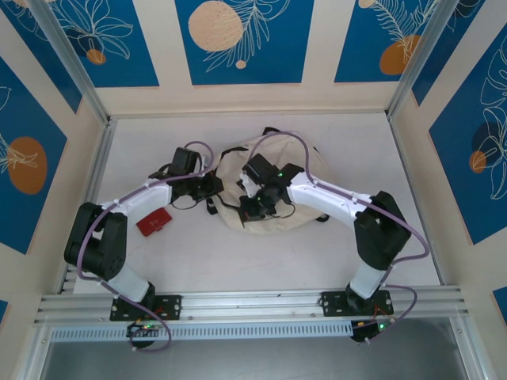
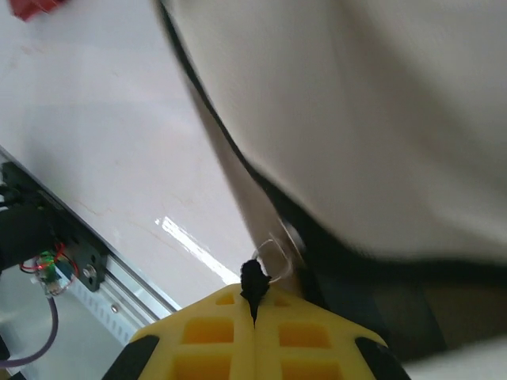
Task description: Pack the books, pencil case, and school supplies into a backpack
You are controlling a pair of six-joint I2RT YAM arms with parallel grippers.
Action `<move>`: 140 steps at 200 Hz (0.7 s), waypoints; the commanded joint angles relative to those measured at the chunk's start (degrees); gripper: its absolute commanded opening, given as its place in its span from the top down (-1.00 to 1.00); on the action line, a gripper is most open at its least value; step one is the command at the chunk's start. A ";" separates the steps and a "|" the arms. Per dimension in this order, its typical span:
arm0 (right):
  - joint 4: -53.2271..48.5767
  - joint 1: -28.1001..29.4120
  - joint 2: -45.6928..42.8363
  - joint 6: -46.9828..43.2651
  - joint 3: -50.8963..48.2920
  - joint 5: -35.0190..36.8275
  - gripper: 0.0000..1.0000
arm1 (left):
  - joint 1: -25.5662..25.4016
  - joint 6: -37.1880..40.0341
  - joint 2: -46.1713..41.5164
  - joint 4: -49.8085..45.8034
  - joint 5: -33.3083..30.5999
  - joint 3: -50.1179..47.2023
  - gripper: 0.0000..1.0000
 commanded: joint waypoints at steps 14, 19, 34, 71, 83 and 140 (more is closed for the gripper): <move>-5.92 -1.86 -3.03 6.73 -9.73 4.73 1.00 | 3.96 2.14 -2.35 0.94 -6.33 2.15 1.00; -5.91 -2.29 -2.70 7.26 -10.82 4.85 1.00 | 4.09 2.19 -2.28 1.15 -6.16 2.07 1.00; -5.95 -2.84 -1.99 8.77 -12.48 6.66 1.00 | 4.12 2.18 -1.94 1.53 -5.81 1.85 1.00; -5.79 -4.70 -0.36 10.65 -11.64 9.45 1.00 | 4.74 2.18 -2.51 1.20 -5.31 0.41 1.00; -4.24 -4.24 -0.39 9.53 -11.04 8.09 1.00 | 4.90 2.19 -2.82 0.93 -4.37 -0.11 1.00; 5.43 -1.73 1.44 0.60 -5.25 -8.50 1.00 | 4.24 -0.16 -7.54 3.63 5.26 -6.37 -0.10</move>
